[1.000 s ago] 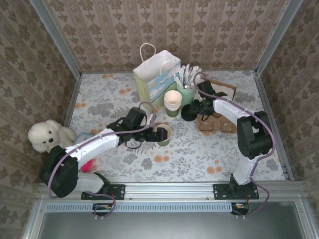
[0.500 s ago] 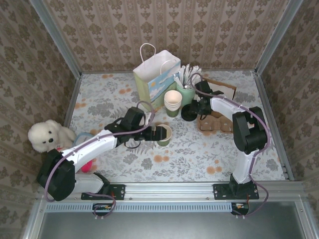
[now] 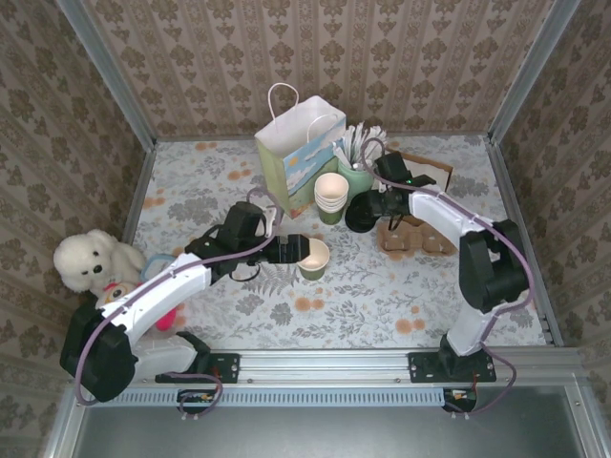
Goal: Pack the takeout coffee
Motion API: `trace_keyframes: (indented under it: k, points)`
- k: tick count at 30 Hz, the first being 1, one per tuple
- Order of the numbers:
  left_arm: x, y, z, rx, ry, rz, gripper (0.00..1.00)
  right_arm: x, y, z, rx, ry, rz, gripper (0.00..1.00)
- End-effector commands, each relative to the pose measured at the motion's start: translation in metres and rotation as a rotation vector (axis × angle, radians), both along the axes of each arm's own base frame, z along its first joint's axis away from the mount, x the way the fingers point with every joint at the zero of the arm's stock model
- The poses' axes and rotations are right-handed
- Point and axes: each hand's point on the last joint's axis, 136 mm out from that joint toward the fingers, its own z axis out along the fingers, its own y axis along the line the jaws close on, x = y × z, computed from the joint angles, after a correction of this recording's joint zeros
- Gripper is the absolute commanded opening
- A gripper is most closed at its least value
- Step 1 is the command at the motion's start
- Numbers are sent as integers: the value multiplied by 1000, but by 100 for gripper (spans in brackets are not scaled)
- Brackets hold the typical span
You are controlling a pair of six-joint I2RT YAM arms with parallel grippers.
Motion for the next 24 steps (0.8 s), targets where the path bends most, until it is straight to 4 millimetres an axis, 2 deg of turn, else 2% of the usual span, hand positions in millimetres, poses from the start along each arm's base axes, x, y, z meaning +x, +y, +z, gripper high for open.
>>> trace_keyframes:
  k: [1, 3, 6, 10, 14, 16, 19, 24]
  points:
    - [7, 7, 23, 59, -99, -20, 100, -14, -7, 27, -86, -77, 44, 14]
    - [9, 6, 35, 70, -133, -45, 100, -25, -1, 43, -130, -128, 93, 13]
    - [3, -9, 64, -35, -186, -154, 100, -40, 8, 72, -143, -210, 119, 13]
    - [-3, -20, 100, -138, -262, -274, 100, -58, 32, 131, -47, -359, 178, 13]
    - [-1, -37, 121, -49, -340, -379, 100, -71, 59, 175, -6, -492, 273, 13]
    - [12, -40, 129, 8, -377, -350, 100, -75, 72, 187, 7, -535, 329, 12]
    - [23, -50, 142, 1, -401, -357, 99, -76, 80, 195, 1, -550, 361, 11]
    - [35, -61, 146, 49, -384, -377, 88, -79, 85, 207, 21, -559, 372, 11]
